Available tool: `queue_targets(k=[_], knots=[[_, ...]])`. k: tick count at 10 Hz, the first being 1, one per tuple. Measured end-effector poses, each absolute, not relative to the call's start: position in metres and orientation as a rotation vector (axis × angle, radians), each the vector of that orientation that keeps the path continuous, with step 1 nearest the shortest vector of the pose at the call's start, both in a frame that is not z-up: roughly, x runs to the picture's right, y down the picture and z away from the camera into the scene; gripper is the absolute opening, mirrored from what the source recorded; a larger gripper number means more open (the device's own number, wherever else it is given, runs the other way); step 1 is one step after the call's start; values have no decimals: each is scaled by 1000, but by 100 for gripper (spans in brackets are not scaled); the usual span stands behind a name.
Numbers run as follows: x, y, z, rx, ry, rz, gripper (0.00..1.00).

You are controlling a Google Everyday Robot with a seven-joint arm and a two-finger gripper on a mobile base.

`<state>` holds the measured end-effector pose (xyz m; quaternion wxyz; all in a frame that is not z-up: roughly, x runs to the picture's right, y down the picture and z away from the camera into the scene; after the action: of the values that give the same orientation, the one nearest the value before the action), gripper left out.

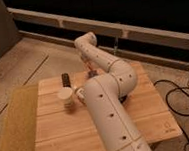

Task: Place the pepper on the white sponge

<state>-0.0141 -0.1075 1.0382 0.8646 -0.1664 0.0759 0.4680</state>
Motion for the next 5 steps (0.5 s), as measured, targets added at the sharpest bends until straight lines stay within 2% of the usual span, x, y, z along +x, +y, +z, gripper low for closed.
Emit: queue_targets(k=[4,5], knots=[[-2,-75,1030,-369,263,1003,25],[4,-68,1026,-374,298,1024,32]])
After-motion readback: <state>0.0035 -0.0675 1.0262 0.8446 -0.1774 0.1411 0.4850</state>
